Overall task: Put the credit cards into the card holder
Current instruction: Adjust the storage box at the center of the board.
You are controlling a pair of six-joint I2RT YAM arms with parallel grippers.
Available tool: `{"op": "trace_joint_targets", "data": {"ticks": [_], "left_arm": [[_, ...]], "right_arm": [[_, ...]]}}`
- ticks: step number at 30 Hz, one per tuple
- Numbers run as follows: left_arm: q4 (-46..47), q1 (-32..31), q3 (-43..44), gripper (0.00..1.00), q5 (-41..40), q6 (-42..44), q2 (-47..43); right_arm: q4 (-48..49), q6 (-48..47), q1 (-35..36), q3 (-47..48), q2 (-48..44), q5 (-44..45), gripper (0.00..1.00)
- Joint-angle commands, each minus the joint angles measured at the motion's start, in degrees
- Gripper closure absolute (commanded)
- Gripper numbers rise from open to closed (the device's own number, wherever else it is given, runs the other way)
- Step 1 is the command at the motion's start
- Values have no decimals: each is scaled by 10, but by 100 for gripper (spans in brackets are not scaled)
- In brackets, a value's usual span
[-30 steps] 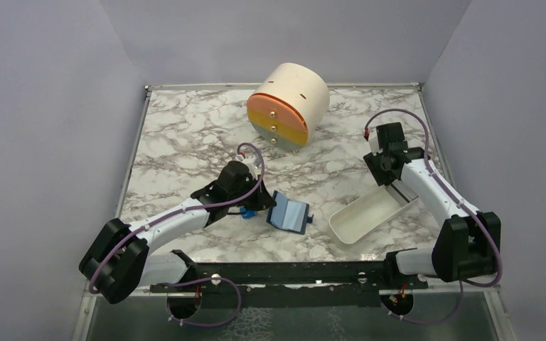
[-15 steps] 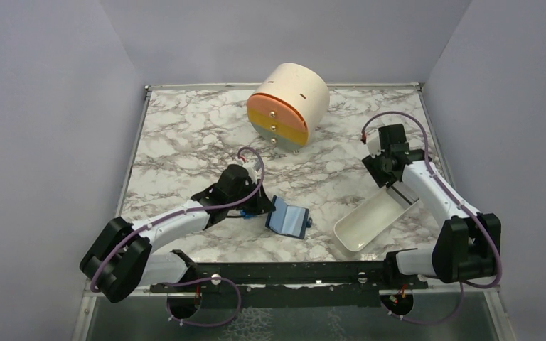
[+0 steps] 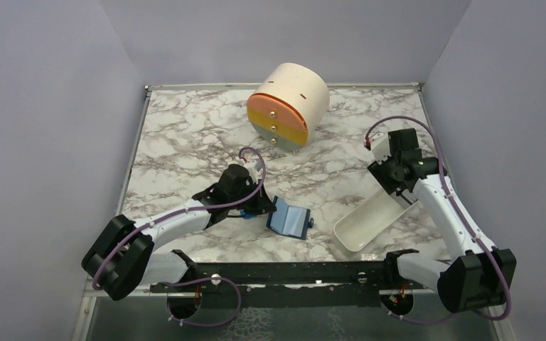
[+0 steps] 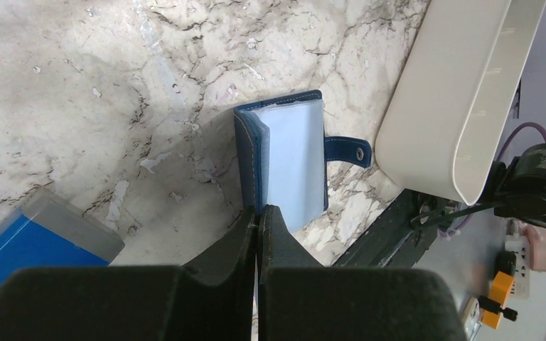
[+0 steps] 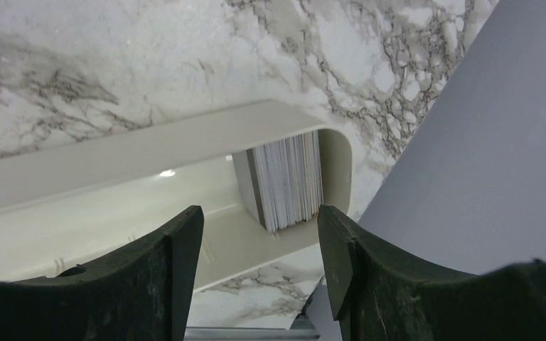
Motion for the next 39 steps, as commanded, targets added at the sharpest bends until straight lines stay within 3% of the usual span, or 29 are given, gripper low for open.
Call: {"op": "trace_joint_targets", "data": {"ticks": [1, 3, 7, 17, 28, 39], "left_arm": [[23, 2, 9, 100, 26, -1, 8], [24, 3, 9, 100, 26, -2, 7], [20, 3, 8, 100, 23, 0, 4], [11, 3, 10, 100, 18, 3, 0], [1, 3, 9, 100, 10, 9, -6], [4, 3, 14, 100, 15, 7, 3]], "right_arm": [[-12, -51, -3, -47, -33, -5, 39], [18, -51, -3, -64, -32, 9, 39], [75, -45, -3, -84, -32, -46, 39], [139, -19, -3, -92, 12, -65, 39], [210, 16, -3, -90, 60, -26, 40], [185, 26, -3, -107, 71, 28, 38]]}}
